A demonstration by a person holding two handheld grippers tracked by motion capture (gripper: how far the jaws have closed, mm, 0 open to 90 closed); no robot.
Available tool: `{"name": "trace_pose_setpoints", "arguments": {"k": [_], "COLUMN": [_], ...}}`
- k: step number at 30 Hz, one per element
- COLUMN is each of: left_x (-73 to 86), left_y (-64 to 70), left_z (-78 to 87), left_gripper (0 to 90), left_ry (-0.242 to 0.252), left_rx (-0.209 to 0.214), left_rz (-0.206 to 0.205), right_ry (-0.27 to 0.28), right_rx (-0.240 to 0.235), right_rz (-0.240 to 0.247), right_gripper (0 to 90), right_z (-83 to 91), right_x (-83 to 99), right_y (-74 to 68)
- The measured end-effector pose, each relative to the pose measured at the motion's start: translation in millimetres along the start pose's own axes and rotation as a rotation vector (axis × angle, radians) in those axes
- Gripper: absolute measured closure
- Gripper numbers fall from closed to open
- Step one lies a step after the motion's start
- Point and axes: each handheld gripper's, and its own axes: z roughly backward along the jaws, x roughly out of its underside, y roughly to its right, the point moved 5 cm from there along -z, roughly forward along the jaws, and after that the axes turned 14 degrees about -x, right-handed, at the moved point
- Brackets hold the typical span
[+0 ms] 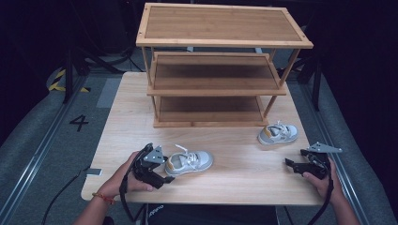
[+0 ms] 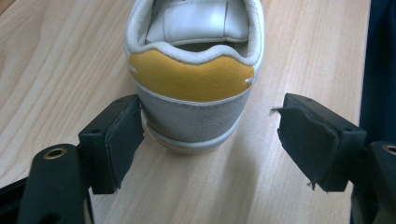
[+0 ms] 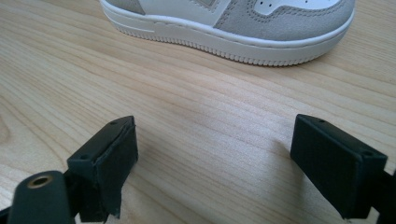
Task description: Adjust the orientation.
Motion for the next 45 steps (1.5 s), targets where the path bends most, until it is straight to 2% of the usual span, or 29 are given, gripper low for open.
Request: {"name": "trace_pose_setpoints", "arguments": {"k": [1,6,7,9,12,16,18,29,35,36,37,44,45], "left_x": [-1.3,-6.3,-9.0,-10.4,-14.3,-19.4,-21.2,-25.2,-31.9,-34.0,-39.9,-55.3,-56.8], "left_y": [3.9,14.3,18.9,21.2,28.1,37.8,39.7,44.1,41.7,42.5,43.9,49.5,50.8], "left_z": [0.3,-3.0,-5.2,-6.2,-8.7,-11.8,-13.2,-11.0,6.5,9.6,15.1,20.0,19.5], "left_gripper": [26.1,28.2,29.0,30.4,32.6,37.2,38.6,44.2,44.9,44.9,44.9,45.7,46.0], "left_ry": [0.000,-0.013,-0.019,-0.019,-0.026,-0.035,-0.040,-0.049,-0.010,-0.007,0.020,0.063,0.056], "left_rx": [0.023,0.039,0.045,0.049,0.065,0.104,0.099,0.108,0.123,0.117,0.109,0.114,0.118], "left_rz": [-0.006,-0.037,-0.058,-0.054,-0.078,-0.097,-0.094,-0.143,-0.146,-0.158,-0.171,-0.201,-0.215], "right_ry": [0.000,0.000,0.000,0.000,0.000,0.001,0.001,0.000,0.000,0.000,0.000,0.000,0.000], "right_rx": [0.000,0.000,0.000,0.000,0.000,0.000,0.000,0.000,0.000,0.000,0.000,0.000,0.000], "right_rz": [0.000,-0.001,0.000,0.000,0.000,-0.001,-0.001,0.000,0.000,0.000,0.000,0.000,0.000], "right_gripper": [15.4,15.4,15.4,15.4,15.4,15.4,15.4,15.4,15.4,15.4,15.5,15.5,15.4], "right_z": [0.0,0.0,0.0,0.0,0.0,0.0,0.0,0.0,0.0,0.0,0.0,0.0,0.0], "right_x": [0.0,0.0,0.0,0.0,0.0,-0.1,-0.1,0.0,0.0,0.0,0.0,0.0,0.0], "right_y": [0.0,0.0,0.0,0.0,0.0,-0.1,-0.1,0.0,0.0,0.0,0.0,-0.1,0.0]}}
